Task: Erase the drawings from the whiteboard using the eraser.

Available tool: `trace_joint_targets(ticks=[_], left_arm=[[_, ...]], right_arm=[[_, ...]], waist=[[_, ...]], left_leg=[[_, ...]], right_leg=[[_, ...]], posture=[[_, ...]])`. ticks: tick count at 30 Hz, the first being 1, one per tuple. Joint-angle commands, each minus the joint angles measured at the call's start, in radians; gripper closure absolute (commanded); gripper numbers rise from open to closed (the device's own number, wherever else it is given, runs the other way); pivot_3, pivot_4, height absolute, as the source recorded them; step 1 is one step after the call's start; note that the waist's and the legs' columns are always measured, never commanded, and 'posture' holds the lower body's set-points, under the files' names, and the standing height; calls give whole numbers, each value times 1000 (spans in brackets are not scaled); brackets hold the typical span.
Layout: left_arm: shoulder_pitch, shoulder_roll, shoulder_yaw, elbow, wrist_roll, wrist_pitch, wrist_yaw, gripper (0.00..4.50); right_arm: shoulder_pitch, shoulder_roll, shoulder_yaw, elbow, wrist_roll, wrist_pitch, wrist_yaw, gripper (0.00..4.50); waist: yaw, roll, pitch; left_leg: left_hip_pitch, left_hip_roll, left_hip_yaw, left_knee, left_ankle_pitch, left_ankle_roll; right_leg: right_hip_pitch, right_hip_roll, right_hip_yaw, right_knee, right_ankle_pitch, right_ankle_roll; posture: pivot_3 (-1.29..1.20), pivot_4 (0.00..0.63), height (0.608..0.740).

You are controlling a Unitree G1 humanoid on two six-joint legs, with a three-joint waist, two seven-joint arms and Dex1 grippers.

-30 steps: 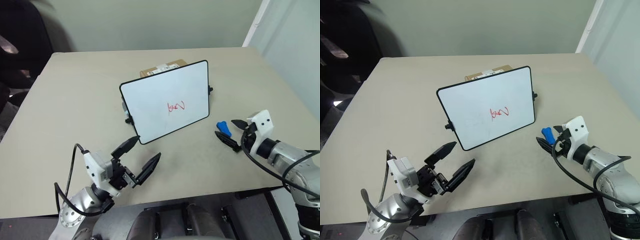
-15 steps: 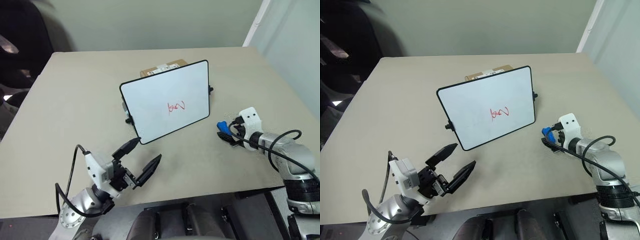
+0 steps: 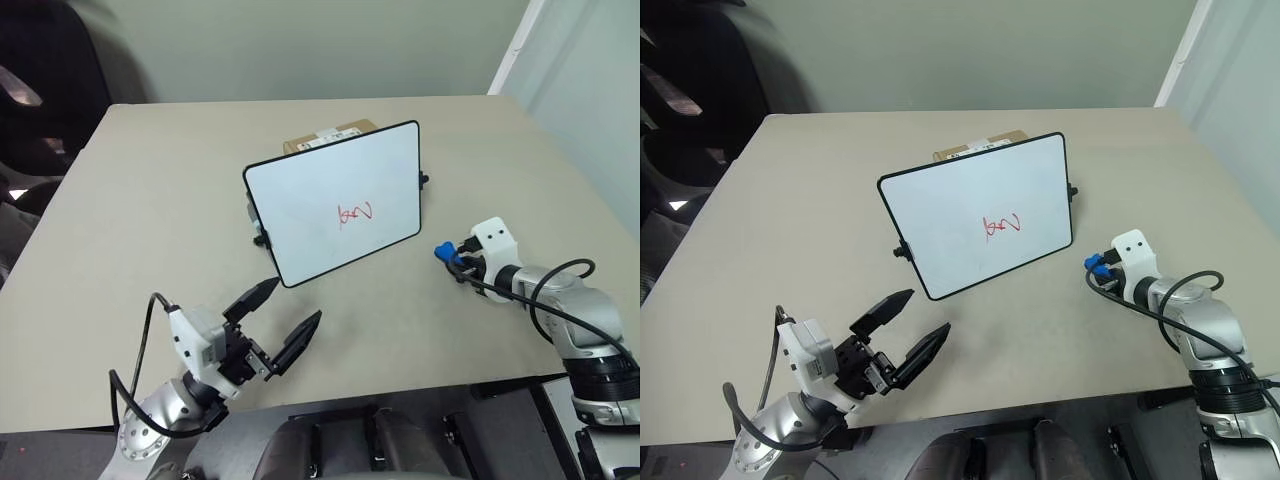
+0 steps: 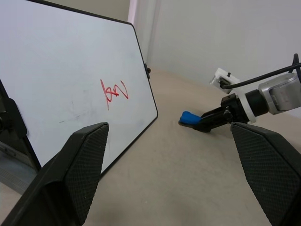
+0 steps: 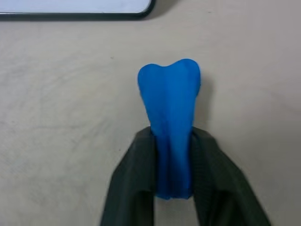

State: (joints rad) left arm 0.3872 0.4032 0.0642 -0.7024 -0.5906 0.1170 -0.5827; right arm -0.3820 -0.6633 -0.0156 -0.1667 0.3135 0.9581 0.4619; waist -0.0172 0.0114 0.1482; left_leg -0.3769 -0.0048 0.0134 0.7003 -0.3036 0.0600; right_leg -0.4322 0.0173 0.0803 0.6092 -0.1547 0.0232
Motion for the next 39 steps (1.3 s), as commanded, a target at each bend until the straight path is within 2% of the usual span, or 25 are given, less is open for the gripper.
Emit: trace_joint_targets(ticks=[1, 5, 10, 17, 21, 32, 39], left_arm=[[-2, -2, 8, -38, -13, -13, -3, 0], [-13, 3, 0, -33, -13, -7, -10, 0], [-22, 3, -3, -33, -14, -2, -7, 0], [-16, 2, 2, -40, -14, -5, -3, 0], [1, 3, 8, -56, -15, -9, 2, 0], [57, -4, 11, -113, -15, -13, 34, 0], [69, -10, 17, -119, -17, -18, 44, 0]], right_arm=[[-5, -17, -60, -116, 29, -12, 23, 3957], [-39, 14, -60, -217, 68, 11, 24, 3957], [-137, 90, -9, -244, 79, 21, 7, 3957], [-279, 210, 93, -100, 10, -57, -14, 3957], [-307, 250, 123, -40, -15, -102, -12, 3957], [-253, 248, 201, 91, -85, -132, 12, 3957], [-232, 226, 246, 86, -107, -104, 47, 3957]], waist=[[-1, 0, 0], [-5, 0, 0], [-10, 0, 0], [-7, 0, 0], [-4, 0, 0], [-8, 0, 0], [-11, 0, 0]], left_leg=[[-1, 0, 0, 0, 0, -1], [-2, 0, 0, -1, 3, -6], [-1, 0, 0, -1, 3, -5], [-1, 0, 0, -1, 3, -5], [-1, 0, 0, -1, 3, -5], [-1, 0, 0, -1, 3, -5], [-1, 0, 0, -1, 2, -3]], right_leg=[[0, 0, 0, 0, 0, 0], [-1, 0, 0, 0, -1, -1], [-2, 1, 0, 0, -1, 0], [-4, 0, 0, 0, 0, 0], [-4, 0, -1, -1, -1, 0], [-3, 0, -1, 0, -3, -1], [-4, 0, -1, 1, 4, -4]], posture=[[0, 150, 740], [0, 150, 740], [0, 150, 740], [0, 150, 740], [0, 150, 740], [0, 150, 740], [0, 150, 740]])
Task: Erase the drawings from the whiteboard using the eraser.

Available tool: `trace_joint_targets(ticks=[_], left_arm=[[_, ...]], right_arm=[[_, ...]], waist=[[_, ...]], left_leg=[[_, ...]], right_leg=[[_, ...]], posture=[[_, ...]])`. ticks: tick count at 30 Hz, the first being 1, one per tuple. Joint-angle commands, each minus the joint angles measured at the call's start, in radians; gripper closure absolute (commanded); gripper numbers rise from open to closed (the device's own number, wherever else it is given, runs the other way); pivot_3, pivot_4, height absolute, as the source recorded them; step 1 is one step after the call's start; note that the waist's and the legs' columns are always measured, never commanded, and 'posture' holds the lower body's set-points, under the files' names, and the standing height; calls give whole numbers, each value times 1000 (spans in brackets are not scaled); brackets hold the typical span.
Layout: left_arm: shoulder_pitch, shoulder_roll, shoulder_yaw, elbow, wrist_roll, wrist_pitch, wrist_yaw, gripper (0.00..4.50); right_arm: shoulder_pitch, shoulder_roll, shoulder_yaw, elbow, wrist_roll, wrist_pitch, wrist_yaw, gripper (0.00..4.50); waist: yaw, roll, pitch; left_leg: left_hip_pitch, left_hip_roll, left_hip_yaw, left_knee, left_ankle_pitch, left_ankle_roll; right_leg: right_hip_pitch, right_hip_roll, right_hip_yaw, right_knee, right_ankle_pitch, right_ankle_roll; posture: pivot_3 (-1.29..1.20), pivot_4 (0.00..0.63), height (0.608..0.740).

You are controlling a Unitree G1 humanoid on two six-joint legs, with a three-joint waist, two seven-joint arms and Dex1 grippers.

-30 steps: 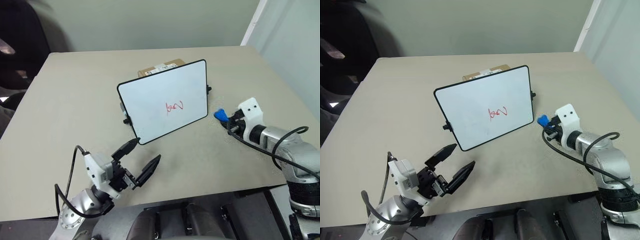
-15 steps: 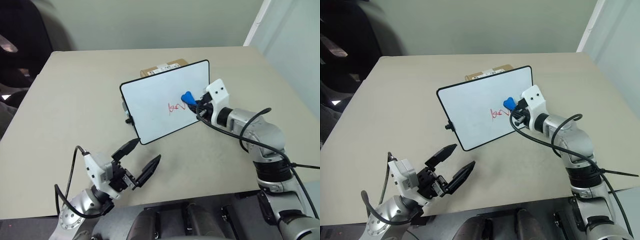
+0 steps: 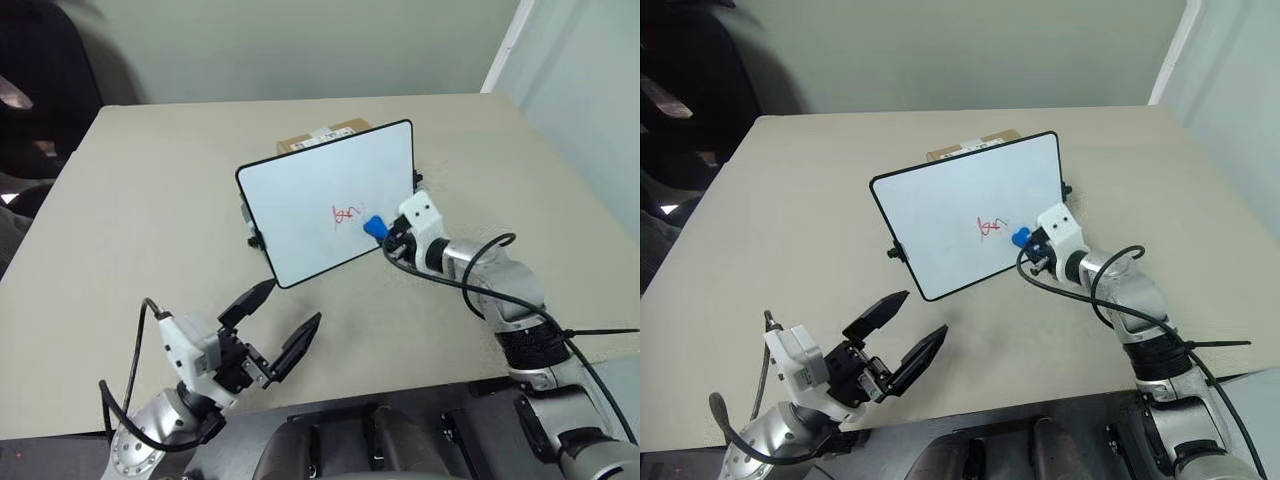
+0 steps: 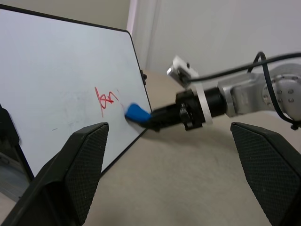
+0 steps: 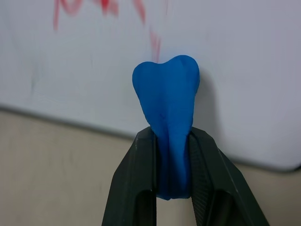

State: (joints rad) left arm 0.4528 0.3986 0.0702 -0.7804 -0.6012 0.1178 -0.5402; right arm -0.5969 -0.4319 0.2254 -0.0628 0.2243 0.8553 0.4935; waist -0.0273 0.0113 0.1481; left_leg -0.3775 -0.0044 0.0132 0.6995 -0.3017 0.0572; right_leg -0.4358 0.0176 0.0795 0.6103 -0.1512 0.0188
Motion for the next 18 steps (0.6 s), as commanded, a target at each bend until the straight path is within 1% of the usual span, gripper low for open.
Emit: trace_joint_targets(ticks=[1, 10, 13, 18], left_arm=[[3, -6, 12, -40, -6, -20, 3, 0], [-6, -4, 18, -24, -8, -22, -8, 0], [-10, -4, 14, -21, -7, -19, -10, 0], [-13, -6, 9, -19, -7, -18, -13, 0]], right_arm=[[-26, -4, 6, -17, -21, -6, 16, 3957], [-153, 48, -29, -39, -15, -31, 9, 3957], [-178, 60, -38, -31, -17, -35, 3, 3957], [-179, 78, -50, -3, -29, -59, -14, 3957]], waist=[[-2, 0, 0], [-7, 0, 0], [-6, 0, 0], [-7, 0, 0]], left_leg=[[0, 0, 0, 0, -2, 4], [0, 1, -1, 0, -1, 3], [-1, 1, -1, -1, 4, -5], [-2, 1, 0, -1, 3, -5]], right_leg=[[0, 0, 0, 0, 1, -1], [-2, 2, 0, 0, 2, -2], [-2, 2, 0, -1, 1, -1], [-2, 1, 0, -1, 0, -1]], posture=[[0, 150, 740], [0, 150, 740], [0, 150, 740], [0, 150, 740]])
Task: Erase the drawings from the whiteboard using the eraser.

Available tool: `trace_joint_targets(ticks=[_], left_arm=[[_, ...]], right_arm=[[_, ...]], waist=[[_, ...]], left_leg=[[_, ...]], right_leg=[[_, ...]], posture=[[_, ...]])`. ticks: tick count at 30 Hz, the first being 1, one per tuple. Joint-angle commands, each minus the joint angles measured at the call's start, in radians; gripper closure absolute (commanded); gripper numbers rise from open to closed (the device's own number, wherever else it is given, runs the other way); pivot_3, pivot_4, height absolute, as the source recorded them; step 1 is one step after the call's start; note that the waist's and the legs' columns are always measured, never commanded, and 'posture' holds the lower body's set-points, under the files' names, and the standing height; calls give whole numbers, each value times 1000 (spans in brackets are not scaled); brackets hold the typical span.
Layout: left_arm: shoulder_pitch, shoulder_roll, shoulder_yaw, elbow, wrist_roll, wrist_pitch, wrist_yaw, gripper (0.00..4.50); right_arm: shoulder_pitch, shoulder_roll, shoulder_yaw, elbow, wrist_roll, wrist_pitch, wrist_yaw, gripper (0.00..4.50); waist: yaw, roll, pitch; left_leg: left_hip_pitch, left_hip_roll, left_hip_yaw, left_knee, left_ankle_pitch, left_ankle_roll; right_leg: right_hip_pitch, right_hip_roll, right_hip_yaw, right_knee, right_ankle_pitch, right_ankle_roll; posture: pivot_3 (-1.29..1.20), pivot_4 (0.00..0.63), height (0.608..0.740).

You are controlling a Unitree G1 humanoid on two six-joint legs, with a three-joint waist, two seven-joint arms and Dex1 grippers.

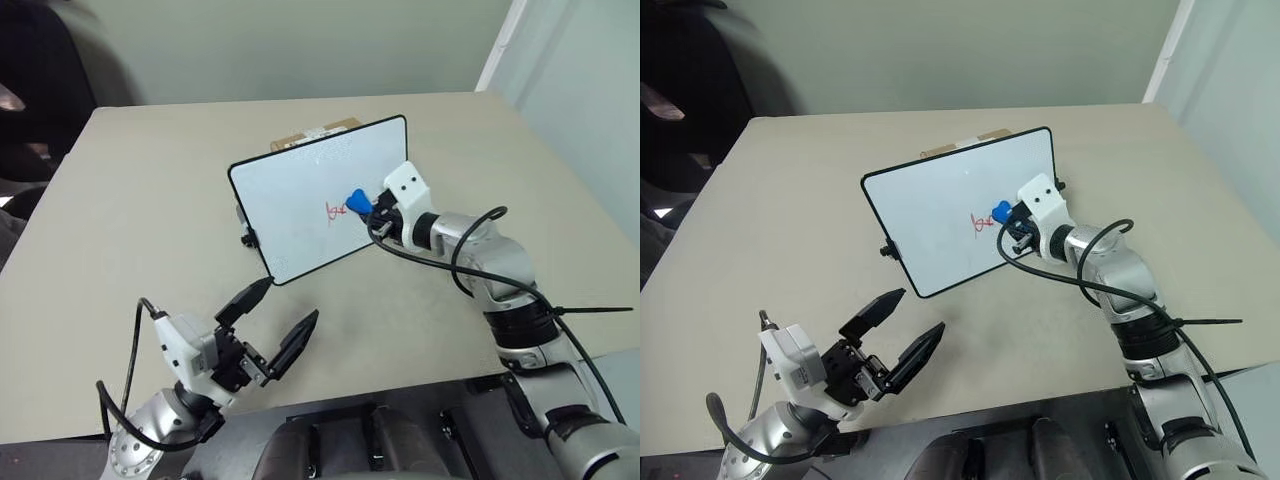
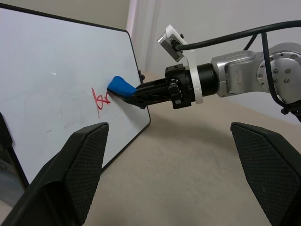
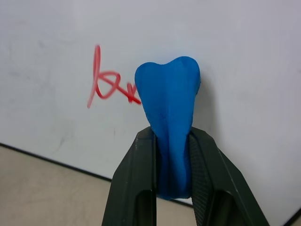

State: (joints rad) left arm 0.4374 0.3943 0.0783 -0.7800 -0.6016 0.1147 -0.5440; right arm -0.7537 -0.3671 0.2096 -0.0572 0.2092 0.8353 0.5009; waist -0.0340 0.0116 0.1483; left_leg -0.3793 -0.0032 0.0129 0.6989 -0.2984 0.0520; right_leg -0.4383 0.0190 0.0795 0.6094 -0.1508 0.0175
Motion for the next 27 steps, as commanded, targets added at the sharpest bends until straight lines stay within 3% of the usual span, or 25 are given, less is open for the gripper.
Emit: trace_joint_targets(ticks=[1, 7, 19, 27], left_arm=[[3, -2, 0, -20, -6, -15, -9, 0], [13, -7, 3, -21, -3, -22, -9, 0], [21, -5, 12, -32, -3, -22, -3, 0], [13, -1, 22, -29, -4, -22, -1, 0]], right_arm=[[-19, 19, -39, -8, -13, -48, -24, 3957], [-21, 40, -55, 5, -9, -67, -28, 3957], [100, 10, 33, 124, -76, -68, -3, 3957], [101, 7, 16, 91, -76, -55, 5, 3957]], waist=[[-1, 0, 0], [-1, 0, 0], [-2, -1, -1], [-2, -1, -1]], left_leg=[[0, 0, 0, 0, 0, 0], [-2, 0, 0, 0, 0, 0], [1, 0, 0, 0, -2, 4], [1, 1, -1, 0, 0, 7]], right_leg=[[0, 0, 0, 0, 0, 0], [-2, 0, 0, 1, 1, -1], [0, 0, 0, 1, 2, -2], [0, 1, 0, 1, 5, -2]], posture=[[0, 150, 740], [0, 150, 740], [0, 150, 740], [0, 150, 740]])
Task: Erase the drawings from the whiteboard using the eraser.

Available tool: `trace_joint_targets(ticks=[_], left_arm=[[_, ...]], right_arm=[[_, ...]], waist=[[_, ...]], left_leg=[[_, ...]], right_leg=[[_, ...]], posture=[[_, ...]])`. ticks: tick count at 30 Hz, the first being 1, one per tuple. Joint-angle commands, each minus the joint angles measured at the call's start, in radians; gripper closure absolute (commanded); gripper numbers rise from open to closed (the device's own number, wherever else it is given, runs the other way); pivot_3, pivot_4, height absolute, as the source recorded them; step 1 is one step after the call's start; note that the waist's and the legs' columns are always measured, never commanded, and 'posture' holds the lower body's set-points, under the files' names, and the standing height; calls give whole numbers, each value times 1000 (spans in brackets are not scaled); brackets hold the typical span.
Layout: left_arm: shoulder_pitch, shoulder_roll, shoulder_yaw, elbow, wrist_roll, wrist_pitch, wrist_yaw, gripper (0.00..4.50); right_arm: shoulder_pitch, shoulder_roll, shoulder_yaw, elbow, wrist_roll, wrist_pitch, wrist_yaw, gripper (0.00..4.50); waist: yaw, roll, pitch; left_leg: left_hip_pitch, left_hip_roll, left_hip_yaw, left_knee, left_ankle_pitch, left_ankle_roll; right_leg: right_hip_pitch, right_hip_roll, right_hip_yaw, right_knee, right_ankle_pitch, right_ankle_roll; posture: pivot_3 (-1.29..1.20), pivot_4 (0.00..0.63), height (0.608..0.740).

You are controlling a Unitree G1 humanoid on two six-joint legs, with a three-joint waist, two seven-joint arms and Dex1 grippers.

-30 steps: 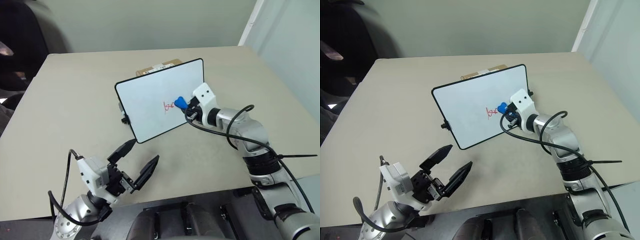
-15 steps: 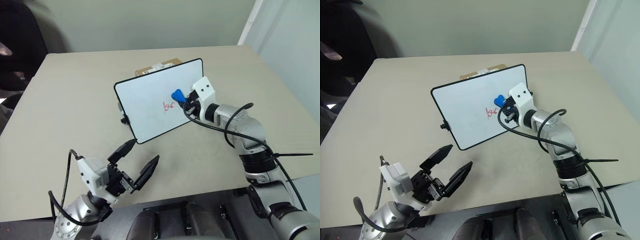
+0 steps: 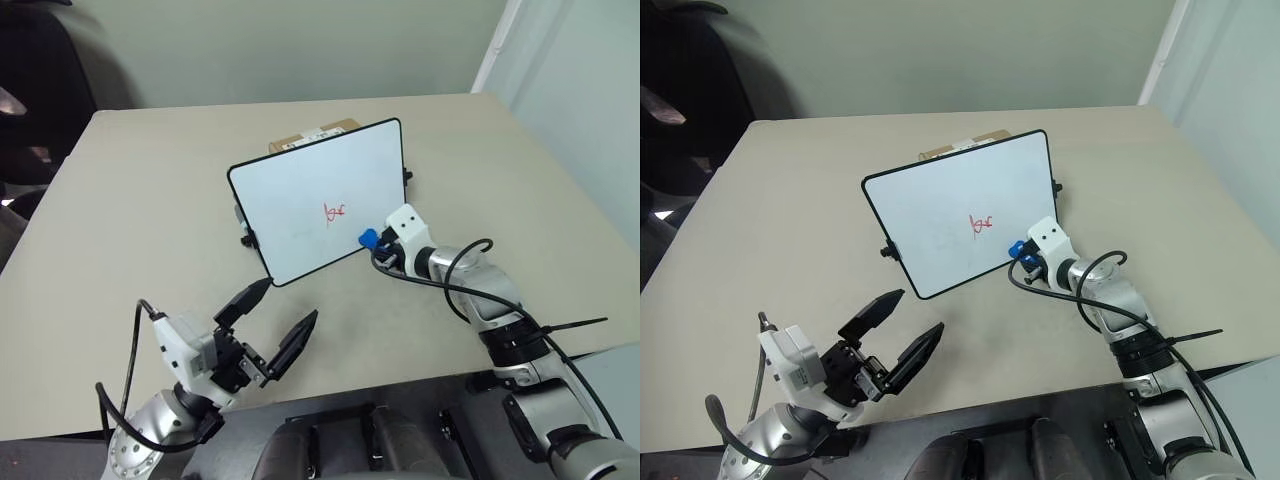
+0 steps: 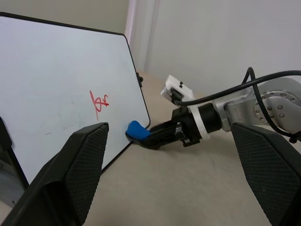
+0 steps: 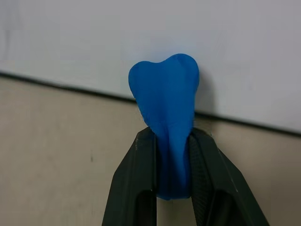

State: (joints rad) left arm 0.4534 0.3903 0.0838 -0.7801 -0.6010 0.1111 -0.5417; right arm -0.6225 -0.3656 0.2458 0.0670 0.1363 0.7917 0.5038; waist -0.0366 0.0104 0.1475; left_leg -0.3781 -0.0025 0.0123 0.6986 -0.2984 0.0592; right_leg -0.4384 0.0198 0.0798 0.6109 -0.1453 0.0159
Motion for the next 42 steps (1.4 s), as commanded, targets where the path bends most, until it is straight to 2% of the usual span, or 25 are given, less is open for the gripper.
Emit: trace_joint_targets(ticks=[1, 10, 22, 31, 35, 42], left_arm=[[-5, 3, 17, -29, -5, -18, -3, 0], [-23, 7, 14, -19, -5, -10, -10, 0], [-11, 4, 4, -36, -7, -7, -5, 0], [6, -3, 1, -45, -2, -18, -3, 0], [12, -5, 3, -49, 0, -21, -2, 0], [11, -2, 14, -53, -7, -17, 3, 0]], right_arm=[[-43, 9, -28, -41, -1, -15, 2, 3957], [-171, 44, -54, -57, 7, -43, 11, 3957], [-282, 40, -89, -43, 6, -81, 18, 3957], [-145, 62, -1, -72, 0, -6, 50, 3957], [-88, 56, 23, -85, -11, 6, 58, 3957], [-83, 47, 28, -77, -18, 31, 56, 3957]], waist=[[0, 0, 0], [-1, 0, 0], [0, 0, 0], [2, 0, 0], [-3, 0, 0], [-2, 0, 0]], left_leg=[[0, 0, 0, 0, 0, 0], [-5, 0, 0, -2, 0, -1], [-5, 0, 0, -2, 0, -2], [-5, 0, 0, -1, 2, -10], [-4, 0, 1, 0, 2, -10], [-4, 0, 0, 0, 0, -1]], right_leg=[[0, 0, 0, 0, 0, 0], [-5, 1, 0, -1, 2, -3], [-6, 0, 0, -1, 1, -3], [-5, 0, 0, -1, -4, -1], [-4, 0, 0, -1, -4, -1], [-4, 0, 0, 0, 1, -4]], posture=[[0, 150, 740], [0, 150, 740], [0, 150, 740], [0, 150, 740], [0, 150, 740], [0, 150, 740]])
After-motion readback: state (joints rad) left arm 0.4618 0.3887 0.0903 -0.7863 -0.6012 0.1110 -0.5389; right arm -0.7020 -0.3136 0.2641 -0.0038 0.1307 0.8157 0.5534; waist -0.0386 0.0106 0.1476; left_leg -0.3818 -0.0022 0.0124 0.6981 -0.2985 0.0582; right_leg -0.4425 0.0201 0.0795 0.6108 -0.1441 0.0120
